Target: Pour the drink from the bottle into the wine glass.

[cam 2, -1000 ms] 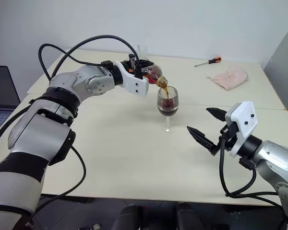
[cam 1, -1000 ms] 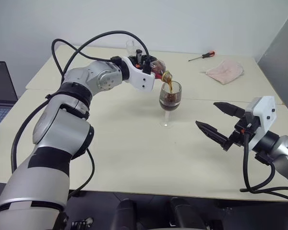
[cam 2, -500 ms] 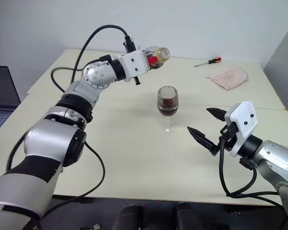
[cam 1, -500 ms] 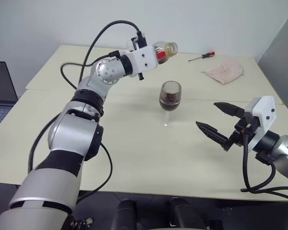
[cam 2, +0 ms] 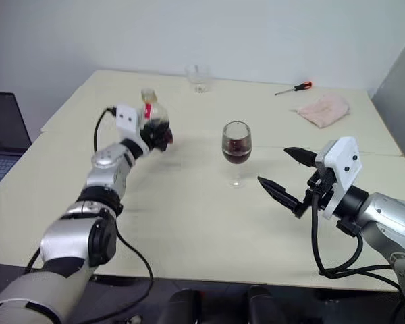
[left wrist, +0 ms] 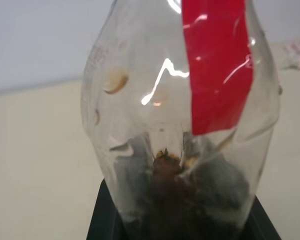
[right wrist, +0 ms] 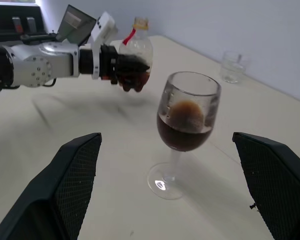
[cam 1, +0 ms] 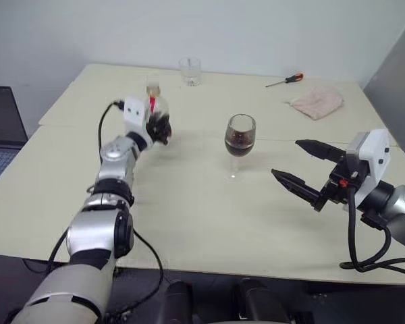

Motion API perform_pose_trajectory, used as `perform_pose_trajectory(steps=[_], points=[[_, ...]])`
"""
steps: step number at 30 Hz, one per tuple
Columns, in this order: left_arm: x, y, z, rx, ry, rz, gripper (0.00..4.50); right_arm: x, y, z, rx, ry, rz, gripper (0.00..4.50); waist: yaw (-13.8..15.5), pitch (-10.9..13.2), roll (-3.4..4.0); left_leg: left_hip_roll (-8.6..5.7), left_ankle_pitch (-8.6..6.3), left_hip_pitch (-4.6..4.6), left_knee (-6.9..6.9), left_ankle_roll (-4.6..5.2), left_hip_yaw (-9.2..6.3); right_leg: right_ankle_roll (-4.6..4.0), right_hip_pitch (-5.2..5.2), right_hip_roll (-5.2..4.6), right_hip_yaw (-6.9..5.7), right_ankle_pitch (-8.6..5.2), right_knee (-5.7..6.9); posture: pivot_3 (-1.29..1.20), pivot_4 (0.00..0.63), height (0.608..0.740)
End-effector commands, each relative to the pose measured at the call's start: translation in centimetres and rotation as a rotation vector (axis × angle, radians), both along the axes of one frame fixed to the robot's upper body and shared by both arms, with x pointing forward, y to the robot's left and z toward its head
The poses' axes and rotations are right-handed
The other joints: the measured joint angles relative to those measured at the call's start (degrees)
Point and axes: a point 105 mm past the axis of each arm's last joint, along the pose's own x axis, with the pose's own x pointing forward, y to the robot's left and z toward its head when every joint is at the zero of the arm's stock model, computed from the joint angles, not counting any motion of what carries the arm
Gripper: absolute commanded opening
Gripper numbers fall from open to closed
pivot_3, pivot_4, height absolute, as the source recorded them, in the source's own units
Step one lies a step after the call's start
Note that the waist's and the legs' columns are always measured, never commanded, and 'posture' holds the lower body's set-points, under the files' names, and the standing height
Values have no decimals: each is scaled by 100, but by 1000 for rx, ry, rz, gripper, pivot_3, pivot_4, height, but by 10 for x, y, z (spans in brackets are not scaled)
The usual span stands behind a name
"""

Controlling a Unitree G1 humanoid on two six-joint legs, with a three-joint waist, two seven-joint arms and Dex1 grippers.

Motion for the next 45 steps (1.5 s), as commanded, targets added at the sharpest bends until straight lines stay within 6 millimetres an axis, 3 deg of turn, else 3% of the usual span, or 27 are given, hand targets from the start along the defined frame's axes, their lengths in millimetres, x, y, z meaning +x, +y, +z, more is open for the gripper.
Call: perform_pose_trajectory(steps=[1,11,22,29,33,42,45], points=[[0,-4,30,-71,-130,22,843,-3,7,6,-16,-29,42,4500,40,0,-1,-1,0,-3,6,0,0,0,0,-2,0,0,0,0,150,740],[-9,26,-9,-46,-50,219,843,2,13,6,-36,-20,82,4500,74,-3,-3,-3,-1,1,5,1,-1,0,2,-3,2,0,1,0,150,740],[-15,28,-11,-20,-41,218,4424,6,16,5,-36,-17,105,4500,73,-4,-2,-3,-1,6,4,1,-2,0,6,-2,1,0,1,0,150,740],[-31,21,-3,37,-56,109,4468,6,14,4,-39,-13,109,4500,71,-4,-1,-1,-1,6,2,1,-2,0,6,-2,1,1,0,0,150,740],[-52,32,7,177,-84,96,4468,12,8,2,-55,4,115,4500,46,-4,-1,2,-1,8,0,0,-2,-1,6,-2,3,1,0,0,150,740],[-93,42,27,181,-67,99,4468,27,-7,-2,-111,26,144,4500,48,-5,0,2,-1,15,-4,1,-2,-1,14,-7,2,0,-9,0,150,740],[-111,32,61,49,-113,-87,4468,34,-16,1,-131,27,136,4500,44,-4,0,2,-1,16,-5,1,-3,-1,14,-6,1,-1,-8,0,150,740]])
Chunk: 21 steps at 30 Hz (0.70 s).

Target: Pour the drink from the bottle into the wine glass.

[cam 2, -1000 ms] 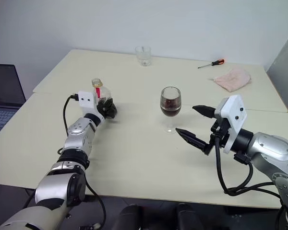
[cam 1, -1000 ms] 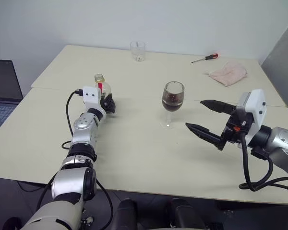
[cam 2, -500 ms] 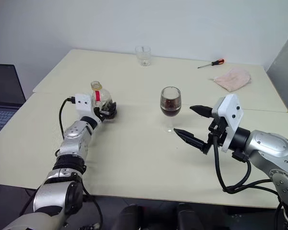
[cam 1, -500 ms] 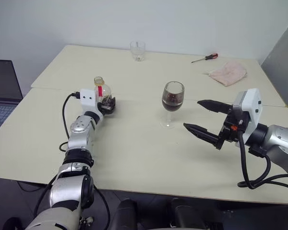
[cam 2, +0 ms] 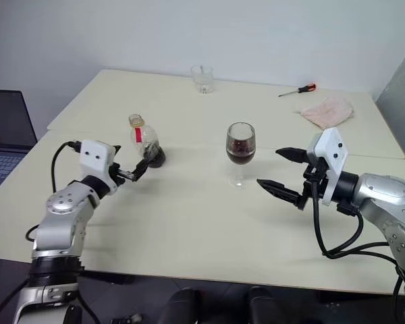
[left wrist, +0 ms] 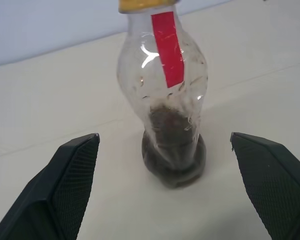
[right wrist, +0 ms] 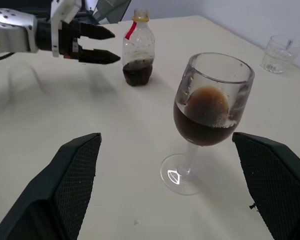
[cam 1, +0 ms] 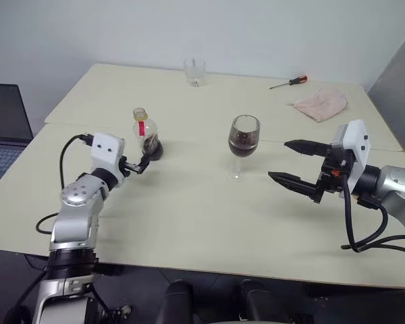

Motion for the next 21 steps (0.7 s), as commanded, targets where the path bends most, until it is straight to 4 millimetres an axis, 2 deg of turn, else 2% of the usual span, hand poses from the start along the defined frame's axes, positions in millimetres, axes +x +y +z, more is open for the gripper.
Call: perform_pose_trajectory(steps=[1,6,11,13,16,21], points=[[-22,-14,60,-99,-94,-239,4468,6,-10,15,-33,-56,2,4500,-8,1,1,0,0,0,0,0,0,0,0,0,0,0,1,0,150,740],[-37,-26,88,-91,16,-453,4468,8,-34,15,-74,-30,-20,4500,-8,1,4,-2,0,3,-4,0,0,4,1,1,-2,-5,-7,0,150,740],[-48,-34,91,25,138,-590,4468,8,-52,23,-75,-38,-38,4500,-34,2,6,-1,0,7,-11,0,8,19,3,1,4,-14,-21,0,150,740],[-55,-36,97,27,197,-669,4468,6,-53,32,-49,-50,-23,4500,-47,3,6,3,0,6,-11,0,7,20,3,6,3,-16,-25,0,150,740],[-57,-38,110,1,191,-724,4468,5,-54,40,-21,-65,-12,4500,-66,5,10,8,0,6,-11,1,6,21,3,10,2,-17,-26,0,150,740],[-57,-46,118,-59,174,-818,4468,4,-46,31,-74,-35,37,4500,-81,6,12,8,-1,6,-12,1,8,22,4,10,4,-19,-29,0,150,740]])
